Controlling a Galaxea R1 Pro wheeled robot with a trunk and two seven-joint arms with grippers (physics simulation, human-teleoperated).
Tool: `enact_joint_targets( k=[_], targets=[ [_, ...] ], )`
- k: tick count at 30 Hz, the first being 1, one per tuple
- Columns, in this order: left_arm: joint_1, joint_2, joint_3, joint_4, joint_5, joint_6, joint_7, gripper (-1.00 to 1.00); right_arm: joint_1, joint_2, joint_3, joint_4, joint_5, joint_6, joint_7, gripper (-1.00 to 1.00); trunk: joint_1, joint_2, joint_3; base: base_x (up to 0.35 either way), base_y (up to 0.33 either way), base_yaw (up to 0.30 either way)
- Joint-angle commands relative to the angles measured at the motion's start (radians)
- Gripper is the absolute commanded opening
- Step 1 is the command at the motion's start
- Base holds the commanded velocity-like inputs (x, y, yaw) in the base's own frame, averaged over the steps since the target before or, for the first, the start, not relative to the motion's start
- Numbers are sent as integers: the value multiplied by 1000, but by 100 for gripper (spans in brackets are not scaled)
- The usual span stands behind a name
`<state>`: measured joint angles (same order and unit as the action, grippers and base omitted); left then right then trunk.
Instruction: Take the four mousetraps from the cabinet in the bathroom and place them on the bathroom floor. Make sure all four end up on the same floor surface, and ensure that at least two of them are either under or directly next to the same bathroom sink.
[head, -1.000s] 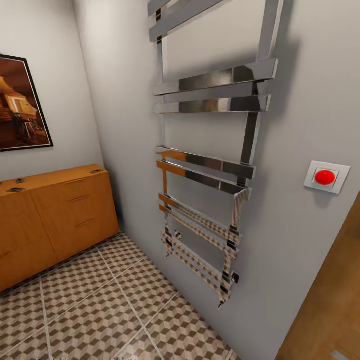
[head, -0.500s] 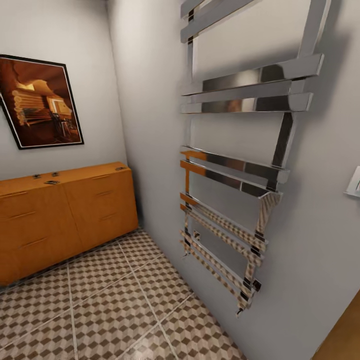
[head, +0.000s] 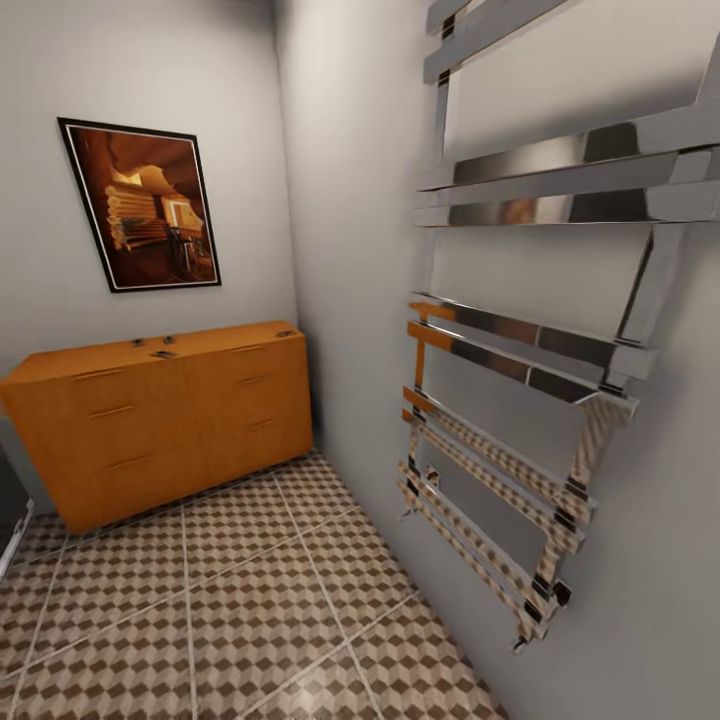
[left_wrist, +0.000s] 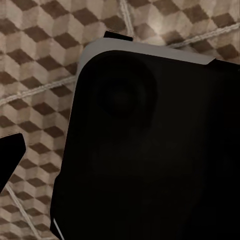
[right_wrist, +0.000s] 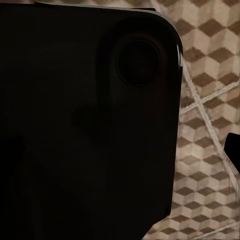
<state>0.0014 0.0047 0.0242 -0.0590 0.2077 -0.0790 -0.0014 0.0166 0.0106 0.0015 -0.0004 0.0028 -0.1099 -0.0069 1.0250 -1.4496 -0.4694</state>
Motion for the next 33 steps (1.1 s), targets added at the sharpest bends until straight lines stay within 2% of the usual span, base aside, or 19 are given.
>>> enact_joint_targets(
  k=[1,33],
  targets=[
    [0,0,2,-1,4,-2,0,100,0,0,0,0,1,-4,-1,100,0,0,-1,0,0,269],
    [0,0,2,-1,4,-2,0,100,0,0,1,0,0,-4,-1,100,0,0,-1,0,0,270]
  ],
)
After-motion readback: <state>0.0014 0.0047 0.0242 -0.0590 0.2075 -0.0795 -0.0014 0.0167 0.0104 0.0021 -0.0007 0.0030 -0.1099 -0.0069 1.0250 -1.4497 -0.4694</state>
